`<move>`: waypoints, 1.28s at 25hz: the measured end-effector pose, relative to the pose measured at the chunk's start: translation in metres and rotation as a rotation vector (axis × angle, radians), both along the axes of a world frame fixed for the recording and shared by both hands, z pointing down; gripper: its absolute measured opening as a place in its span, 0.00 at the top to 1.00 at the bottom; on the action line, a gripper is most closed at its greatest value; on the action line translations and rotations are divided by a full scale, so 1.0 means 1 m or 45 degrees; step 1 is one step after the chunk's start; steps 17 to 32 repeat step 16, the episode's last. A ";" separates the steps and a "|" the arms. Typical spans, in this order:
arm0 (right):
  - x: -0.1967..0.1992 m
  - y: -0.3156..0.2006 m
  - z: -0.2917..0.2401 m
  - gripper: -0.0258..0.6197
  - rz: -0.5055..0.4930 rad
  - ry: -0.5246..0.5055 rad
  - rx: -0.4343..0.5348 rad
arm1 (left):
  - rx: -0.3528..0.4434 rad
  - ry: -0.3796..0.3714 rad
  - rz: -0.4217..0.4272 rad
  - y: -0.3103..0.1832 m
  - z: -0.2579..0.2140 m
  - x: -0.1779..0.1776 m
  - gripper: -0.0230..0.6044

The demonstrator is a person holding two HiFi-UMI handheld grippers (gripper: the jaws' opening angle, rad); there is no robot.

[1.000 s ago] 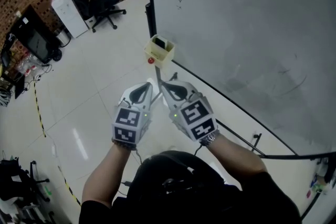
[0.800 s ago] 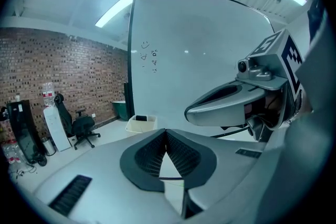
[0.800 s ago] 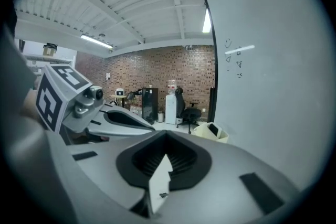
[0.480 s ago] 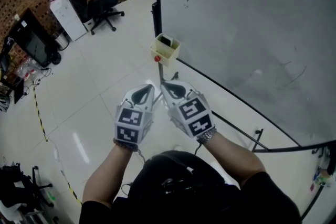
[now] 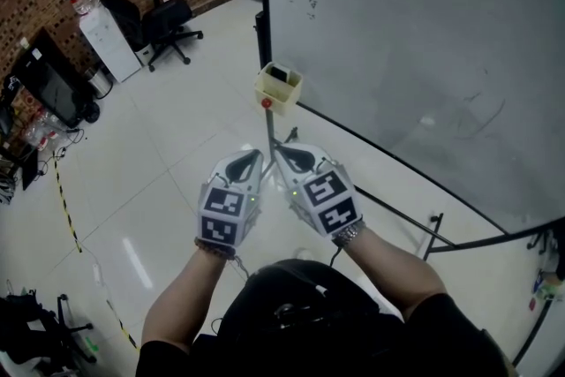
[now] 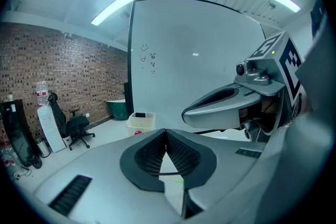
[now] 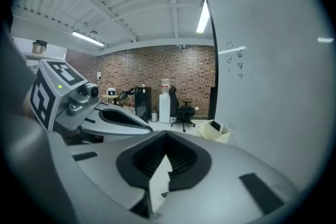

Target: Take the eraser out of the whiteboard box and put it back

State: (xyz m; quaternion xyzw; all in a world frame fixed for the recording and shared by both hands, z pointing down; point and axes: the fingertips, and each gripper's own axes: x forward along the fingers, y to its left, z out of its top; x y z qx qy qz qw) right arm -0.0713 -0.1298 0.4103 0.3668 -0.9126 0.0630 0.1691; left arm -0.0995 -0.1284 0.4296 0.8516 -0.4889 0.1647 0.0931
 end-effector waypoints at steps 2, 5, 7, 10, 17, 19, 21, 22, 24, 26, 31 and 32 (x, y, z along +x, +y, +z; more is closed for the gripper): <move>0.001 0.002 0.000 0.92 0.007 0.004 0.000 | 0.001 0.001 0.006 0.002 0.000 0.000 0.96; 0.001 0.005 0.000 0.92 0.013 0.009 0.001 | 0.000 0.004 0.011 0.006 0.000 -0.001 0.96; 0.000 0.008 -0.001 0.92 0.017 0.012 0.004 | 0.001 0.009 0.013 0.008 -0.001 -0.002 0.96; 0.000 0.013 -0.004 0.92 0.022 0.015 0.010 | 0.006 0.008 0.018 0.013 -0.003 -0.002 0.96; 0.002 0.017 -0.004 0.92 0.025 0.020 0.012 | 0.003 0.011 0.017 0.018 -0.003 -0.001 0.96; 0.002 0.017 -0.004 0.92 0.025 0.020 0.012 | 0.003 0.011 0.017 0.018 -0.003 -0.001 0.96; 0.002 0.017 -0.004 0.92 0.025 0.020 0.012 | 0.003 0.011 0.017 0.018 -0.003 -0.001 0.96; 0.002 0.017 -0.004 0.92 0.025 0.020 0.012 | 0.003 0.011 0.017 0.018 -0.003 -0.001 0.96; 0.002 0.017 -0.004 0.92 0.025 0.020 0.012 | 0.003 0.011 0.017 0.018 -0.003 -0.001 0.96; 0.002 0.017 -0.004 0.92 0.025 0.020 0.012 | 0.003 0.011 0.017 0.018 -0.003 -0.001 0.96; 0.002 0.017 -0.004 0.92 0.025 0.020 0.012 | 0.003 0.011 0.017 0.018 -0.003 -0.001 0.96; 0.002 0.017 -0.004 0.92 0.025 0.020 0.012 | 0.003 0.011 0.017 0.018 -0.003 -0.001 0.96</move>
